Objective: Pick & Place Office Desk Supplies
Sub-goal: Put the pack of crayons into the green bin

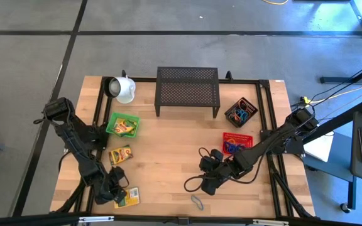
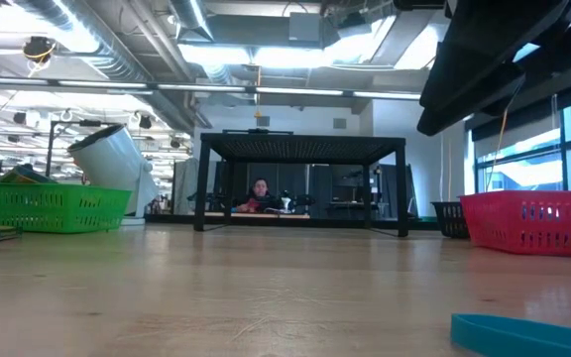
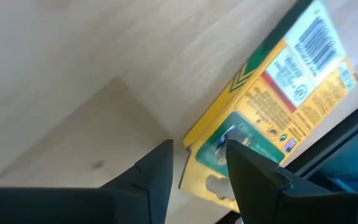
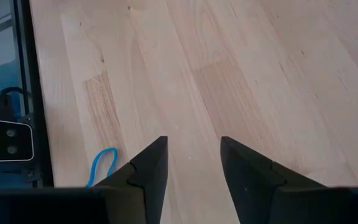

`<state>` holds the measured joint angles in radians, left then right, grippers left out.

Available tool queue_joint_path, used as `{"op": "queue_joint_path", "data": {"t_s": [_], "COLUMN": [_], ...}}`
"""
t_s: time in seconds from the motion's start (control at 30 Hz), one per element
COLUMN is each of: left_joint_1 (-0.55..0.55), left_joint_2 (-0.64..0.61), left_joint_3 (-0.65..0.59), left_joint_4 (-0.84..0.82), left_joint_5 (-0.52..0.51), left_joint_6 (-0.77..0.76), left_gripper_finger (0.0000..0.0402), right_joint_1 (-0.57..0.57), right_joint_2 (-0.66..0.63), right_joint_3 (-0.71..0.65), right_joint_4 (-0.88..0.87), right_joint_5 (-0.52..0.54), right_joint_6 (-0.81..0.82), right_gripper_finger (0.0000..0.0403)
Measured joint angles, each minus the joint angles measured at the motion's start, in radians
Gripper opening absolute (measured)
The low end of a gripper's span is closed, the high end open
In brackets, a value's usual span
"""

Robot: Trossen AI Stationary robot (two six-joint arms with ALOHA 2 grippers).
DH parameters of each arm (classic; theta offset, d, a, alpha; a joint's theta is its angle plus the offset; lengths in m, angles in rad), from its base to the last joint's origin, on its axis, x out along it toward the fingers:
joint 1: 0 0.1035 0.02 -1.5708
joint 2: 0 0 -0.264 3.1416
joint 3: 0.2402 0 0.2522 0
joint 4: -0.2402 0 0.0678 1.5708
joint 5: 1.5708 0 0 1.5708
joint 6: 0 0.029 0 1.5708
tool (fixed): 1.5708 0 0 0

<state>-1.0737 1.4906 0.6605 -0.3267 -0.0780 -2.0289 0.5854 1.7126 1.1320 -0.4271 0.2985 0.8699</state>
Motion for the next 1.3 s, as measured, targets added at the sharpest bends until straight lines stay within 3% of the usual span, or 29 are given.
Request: {"op": "queue_joint_path", "data": {"t_s": [0.13, 0.43, 0.7, 1.03, 1.3], "left_joint_1": [0.0, 0.0, 0.028, 0.144, 0.208], "left_joint_2": [0.0, 0.0, -0.002, -0.024, -0.094], "left_joint_3": [0.0, 0.0, 0.002, -0.002, -0.002], "left_joint_4": [0.0, 0.001, -0.053, -0.1, -0.1], "left_joint_5": [-0.018, -0.009, -0.04, -0.065, -0.023], "left_joint_6": [0.049, 0.071, 0.167, 0.43, 0.592], "left_gripper_finger": [0.0115, 0.0009, 0.0002, 0.0001, 0.0003], "right_joint_1": [0.0, 0.0, 0.0, 0.0, 0.0], "right_joint_2": [0.0, 0.0, -0.001, -0.001, -0.001], "right_joint_3": [0.0, 0.0, 0.0, 0.0, 0.0], "right_joint_4": [0.0, 0.0, 0.0, 0.01, 0.016], "right_joint_5": [0.0, 0.0, 0.023, 0.034, 0.034], "right_joint_6": [0.0, 0.0, 0.0, 0.0, 0.0], "right_gripper_finger": [0.0148, 0.0148, 0.0148, 0.0149, 0.0149]}}
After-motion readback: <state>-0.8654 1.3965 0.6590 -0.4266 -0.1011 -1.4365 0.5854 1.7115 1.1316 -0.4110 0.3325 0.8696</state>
